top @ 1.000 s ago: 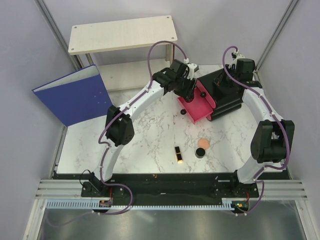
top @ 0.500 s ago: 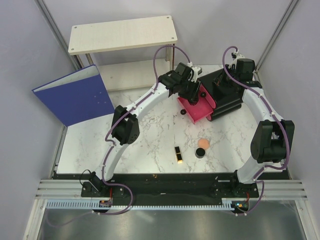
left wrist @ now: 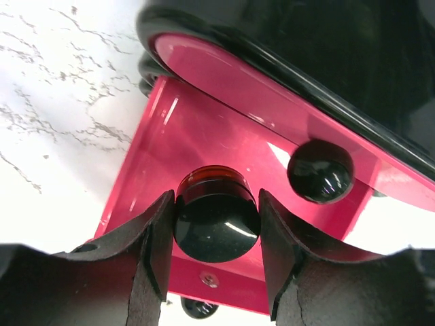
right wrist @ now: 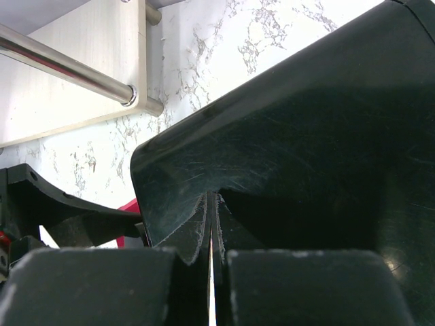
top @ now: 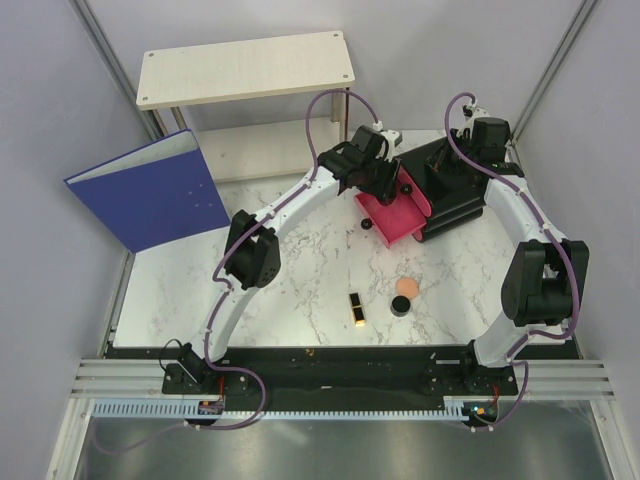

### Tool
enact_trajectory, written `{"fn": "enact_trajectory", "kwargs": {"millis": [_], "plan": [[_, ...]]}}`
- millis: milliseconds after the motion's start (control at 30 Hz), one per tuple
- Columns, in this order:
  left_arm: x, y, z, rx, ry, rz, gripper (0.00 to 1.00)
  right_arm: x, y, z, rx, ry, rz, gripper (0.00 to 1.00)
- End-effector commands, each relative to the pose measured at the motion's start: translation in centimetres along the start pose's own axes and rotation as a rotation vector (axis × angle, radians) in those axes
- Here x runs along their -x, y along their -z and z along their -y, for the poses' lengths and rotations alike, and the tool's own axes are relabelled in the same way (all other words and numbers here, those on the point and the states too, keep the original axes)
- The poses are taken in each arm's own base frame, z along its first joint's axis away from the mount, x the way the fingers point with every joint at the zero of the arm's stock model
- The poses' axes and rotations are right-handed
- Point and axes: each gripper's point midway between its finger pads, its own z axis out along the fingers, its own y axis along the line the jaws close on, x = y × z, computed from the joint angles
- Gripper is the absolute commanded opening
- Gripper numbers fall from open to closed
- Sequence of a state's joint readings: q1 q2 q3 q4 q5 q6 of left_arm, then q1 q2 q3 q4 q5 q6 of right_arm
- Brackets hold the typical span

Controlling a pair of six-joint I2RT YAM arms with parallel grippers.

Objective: Organize the makeup

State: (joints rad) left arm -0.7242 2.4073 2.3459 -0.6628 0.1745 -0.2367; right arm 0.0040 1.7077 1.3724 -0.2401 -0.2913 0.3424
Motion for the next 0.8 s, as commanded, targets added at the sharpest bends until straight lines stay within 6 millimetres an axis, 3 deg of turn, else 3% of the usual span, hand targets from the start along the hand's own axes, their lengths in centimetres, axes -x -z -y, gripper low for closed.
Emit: {"fn": "enact_trajectory", "kwargs": {"millis": [0,100,333,467,500,567,600,667,700,733,767], "plan": [[3.4,0.5,0.1,0.025,-0.042,0.113,0.56,-19.0,2.9,7.3,-0.274,-0.117,-0.643,0.0],[4.1,0.8,-0.3,0.045,-0.058,0.138,0.64,-18.9,2.9,7.3,-0.275,-0.116,-0.641,0.0],[5.4,2.0,-0.6,0.083,-0.103,0.176,0.7,-18.9,3.0,7.3,-0.275,-0.119,-0.639,0.0],[6.2,3.9,0.2,0.068,-0.118,0.196,0.67,-19.0,3.2,7.2,-0.276,-0.114,-0.64,0.0],[7.0,5.2,0.5,0.066,-0.12,0.217,0.67,-19.0,3.2,7.2,-0.276,-0.114,-0.64,0.0],[6.1,5.8,1.0,0.058,-0.13,0.198,0.64,-19.1,3.2,7.3,-0.277,-0.115,-0.643,0.0],[6.5,7.1,1.3,0.077,-0.14,0.215,0.64,-19.1,3.2,7.3,-0.276,-0.12,-0.642,0.0],[4.7,7.1,2.6,0.073,-0.182,0.177,0.64,-19.2,3.0,7.2,-0.27,-0.126,-0.645,0.0],[4.7,8.0,3.6,0.059,-0.204,0.184,0.63,-19.3,3.0,7.1,-0.265,-0.13,-0.648,0.0],[3.8,8.1,5.5,0.033,-0.256,0.17,0.63,-19.3,2.9,7.0,-0.264,-0.135,-0.646,0.0],[2.2,7.7,6.1,0.03,-0.284,0.136,0.63,-19.2,2.9,7.0,-0.262,-0.133,-0.645,0.0]]}}
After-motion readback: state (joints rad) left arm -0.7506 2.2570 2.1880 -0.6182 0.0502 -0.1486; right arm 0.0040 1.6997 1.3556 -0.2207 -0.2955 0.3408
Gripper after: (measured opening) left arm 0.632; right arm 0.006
